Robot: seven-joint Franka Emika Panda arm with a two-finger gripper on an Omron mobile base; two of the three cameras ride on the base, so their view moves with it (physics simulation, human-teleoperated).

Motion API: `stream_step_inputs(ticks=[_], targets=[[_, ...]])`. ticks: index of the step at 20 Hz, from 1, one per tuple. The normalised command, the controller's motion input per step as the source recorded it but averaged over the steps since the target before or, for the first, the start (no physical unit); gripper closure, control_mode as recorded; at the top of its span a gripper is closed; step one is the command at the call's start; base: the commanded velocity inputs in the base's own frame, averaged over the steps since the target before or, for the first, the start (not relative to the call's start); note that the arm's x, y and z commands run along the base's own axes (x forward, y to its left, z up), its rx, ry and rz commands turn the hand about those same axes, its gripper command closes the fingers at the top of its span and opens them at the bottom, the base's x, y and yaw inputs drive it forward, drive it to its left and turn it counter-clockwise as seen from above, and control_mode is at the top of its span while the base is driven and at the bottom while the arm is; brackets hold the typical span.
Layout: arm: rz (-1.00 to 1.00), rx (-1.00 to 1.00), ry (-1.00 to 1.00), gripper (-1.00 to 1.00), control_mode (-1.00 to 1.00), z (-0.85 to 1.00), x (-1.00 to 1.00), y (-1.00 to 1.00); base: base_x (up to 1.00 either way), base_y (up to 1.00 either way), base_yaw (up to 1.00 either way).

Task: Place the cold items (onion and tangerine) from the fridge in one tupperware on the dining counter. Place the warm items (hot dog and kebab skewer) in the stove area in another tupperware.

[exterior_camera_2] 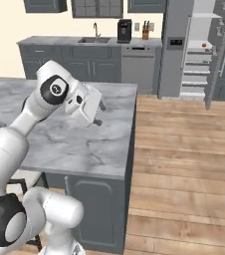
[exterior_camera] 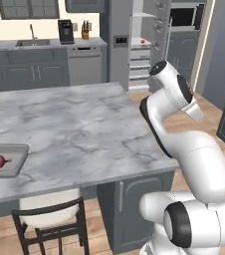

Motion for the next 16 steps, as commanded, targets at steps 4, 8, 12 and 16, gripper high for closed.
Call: stream_step_inputs(ticks=[4, 8, 12, 16], targets=[[0.00, 0.00, 0.00, -1.00, 1.00, 0.00, 0.00, 0.00, 0.11, -1.00, 0.03], [0.00, 0.00, 0.00, -1.00, 1.00, 0.00, 0.00, 0.00, 0.12, -1.00, 0.05], [0.00, 0.00, 0.00, -1.00, 1.00, 0.00, 0.00, 0.00, 0.34, -1.00, 0.07], [0.00, 0.00, 0.00, -1.00, 1.00, 0.00, 0.00, 0.00, 0.90, -0.78, 0.21]])
